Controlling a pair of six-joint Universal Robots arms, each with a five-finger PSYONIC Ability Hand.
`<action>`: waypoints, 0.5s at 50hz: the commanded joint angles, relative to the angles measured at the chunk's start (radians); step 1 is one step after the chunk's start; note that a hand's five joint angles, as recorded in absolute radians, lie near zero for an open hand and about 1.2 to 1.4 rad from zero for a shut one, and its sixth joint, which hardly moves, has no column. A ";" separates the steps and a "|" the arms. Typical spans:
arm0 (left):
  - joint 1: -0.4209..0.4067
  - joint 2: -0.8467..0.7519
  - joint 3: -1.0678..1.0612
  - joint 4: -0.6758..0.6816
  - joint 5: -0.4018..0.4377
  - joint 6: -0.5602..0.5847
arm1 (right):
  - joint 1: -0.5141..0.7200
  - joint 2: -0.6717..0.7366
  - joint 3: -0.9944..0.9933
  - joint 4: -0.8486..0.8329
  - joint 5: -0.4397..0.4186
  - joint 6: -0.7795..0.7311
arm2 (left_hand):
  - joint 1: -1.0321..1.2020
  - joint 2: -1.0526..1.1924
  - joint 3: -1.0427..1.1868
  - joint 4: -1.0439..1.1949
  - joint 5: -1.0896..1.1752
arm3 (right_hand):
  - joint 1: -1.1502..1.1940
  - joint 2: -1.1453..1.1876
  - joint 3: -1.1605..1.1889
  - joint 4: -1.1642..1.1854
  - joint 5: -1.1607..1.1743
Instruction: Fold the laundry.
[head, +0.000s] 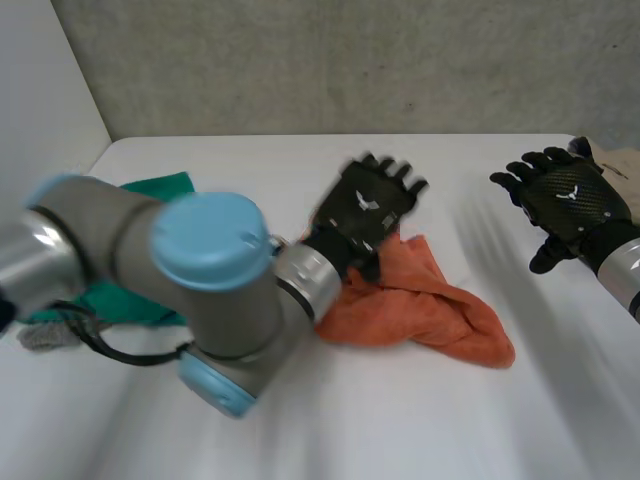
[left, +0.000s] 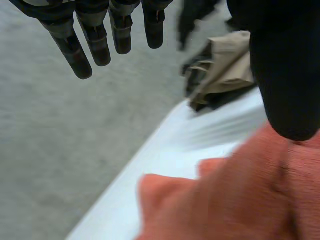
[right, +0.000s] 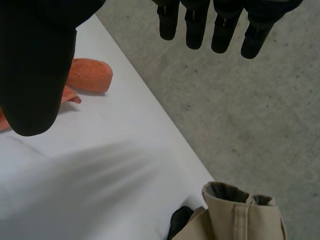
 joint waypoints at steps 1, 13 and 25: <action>0.111 0.144 -0.123 -0.049 -0.051 -0.005 | 0.052 0.007 -0.137 0.268 0.017 0.080 | 0.019 0.002 -0.006 0.007 -0.002 | -0.055 -0.040 -0.038 -0.037 -0.047; 0.181 0.128 -0.246 -0.167 -0.194 -0.112 | 0.205 0.222 -0.460 0.574 0.020 0.204 | 0.178 0.161 0.153 0.165 0.157 | 0.132 0.146 0.148 0.150 0.139; 0.206 -0.050 -0.116 -0.276 -0.183 -0.163 | 0.365 0.405 -0.519 0.502 0.034 0.118 | 0.216 0.199 0.191 0.204 0.195 | 0.302 0.316 0.318 0.320 0.309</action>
